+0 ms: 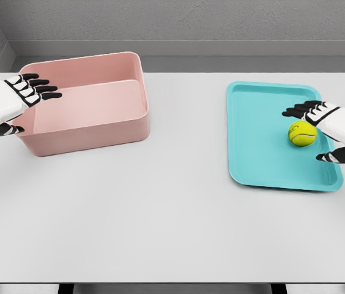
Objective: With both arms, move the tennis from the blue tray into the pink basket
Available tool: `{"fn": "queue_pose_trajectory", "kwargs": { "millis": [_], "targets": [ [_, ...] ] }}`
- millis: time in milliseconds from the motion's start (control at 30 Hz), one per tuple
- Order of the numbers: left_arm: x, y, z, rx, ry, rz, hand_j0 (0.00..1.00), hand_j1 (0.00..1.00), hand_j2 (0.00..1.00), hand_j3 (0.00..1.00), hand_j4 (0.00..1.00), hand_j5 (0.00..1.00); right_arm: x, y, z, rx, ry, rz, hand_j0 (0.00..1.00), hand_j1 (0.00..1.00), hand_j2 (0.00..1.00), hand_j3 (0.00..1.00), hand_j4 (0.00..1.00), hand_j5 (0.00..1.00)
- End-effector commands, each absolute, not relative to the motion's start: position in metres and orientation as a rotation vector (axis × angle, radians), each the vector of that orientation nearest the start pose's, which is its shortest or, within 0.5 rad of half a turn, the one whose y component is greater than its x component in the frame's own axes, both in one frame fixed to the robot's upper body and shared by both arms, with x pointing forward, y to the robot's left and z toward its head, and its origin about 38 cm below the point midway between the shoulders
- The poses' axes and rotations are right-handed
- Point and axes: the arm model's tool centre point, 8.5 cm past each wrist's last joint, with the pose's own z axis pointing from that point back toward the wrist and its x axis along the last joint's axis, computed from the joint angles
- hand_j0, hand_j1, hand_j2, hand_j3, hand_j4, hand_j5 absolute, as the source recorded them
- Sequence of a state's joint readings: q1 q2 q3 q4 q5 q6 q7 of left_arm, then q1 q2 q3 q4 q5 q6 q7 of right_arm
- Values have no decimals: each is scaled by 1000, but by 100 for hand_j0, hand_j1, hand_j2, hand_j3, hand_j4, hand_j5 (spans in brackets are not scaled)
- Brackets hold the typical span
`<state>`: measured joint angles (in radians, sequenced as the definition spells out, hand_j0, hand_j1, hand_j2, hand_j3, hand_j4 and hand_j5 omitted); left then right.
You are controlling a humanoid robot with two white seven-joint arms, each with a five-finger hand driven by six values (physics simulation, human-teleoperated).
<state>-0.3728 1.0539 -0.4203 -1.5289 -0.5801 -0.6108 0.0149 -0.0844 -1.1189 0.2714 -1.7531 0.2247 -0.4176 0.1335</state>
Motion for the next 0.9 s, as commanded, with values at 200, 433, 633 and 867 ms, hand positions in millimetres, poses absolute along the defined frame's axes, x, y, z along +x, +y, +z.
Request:
{"fn": "queue_pose_trajectory", "kwargs": {
  "millis": [200,433,633,867],
  "targets": [
    [390,386,243,-1116,2228,2645,100,100,100,100,100,100,356,-381,232,-564,-1458,1672,100,100,100,100,100,100],
    [390,386,242,-1114,2227,2646,100,100,100,100,100,100,374,-393,225,-500,-1032,1640,100,100,100,100,100,100],
    [390,385,241,-1109,2227,2647,100,100,100,100,100,100,400,-355,223,-478,-1036,1617,100,100,100,100,100,100],
    [390,384,242,-1105,2231,2643,100,100,100,100,100,100,420,-359,233,-546,-962,1446,100,100,100,100,100,100]
  ]
}}
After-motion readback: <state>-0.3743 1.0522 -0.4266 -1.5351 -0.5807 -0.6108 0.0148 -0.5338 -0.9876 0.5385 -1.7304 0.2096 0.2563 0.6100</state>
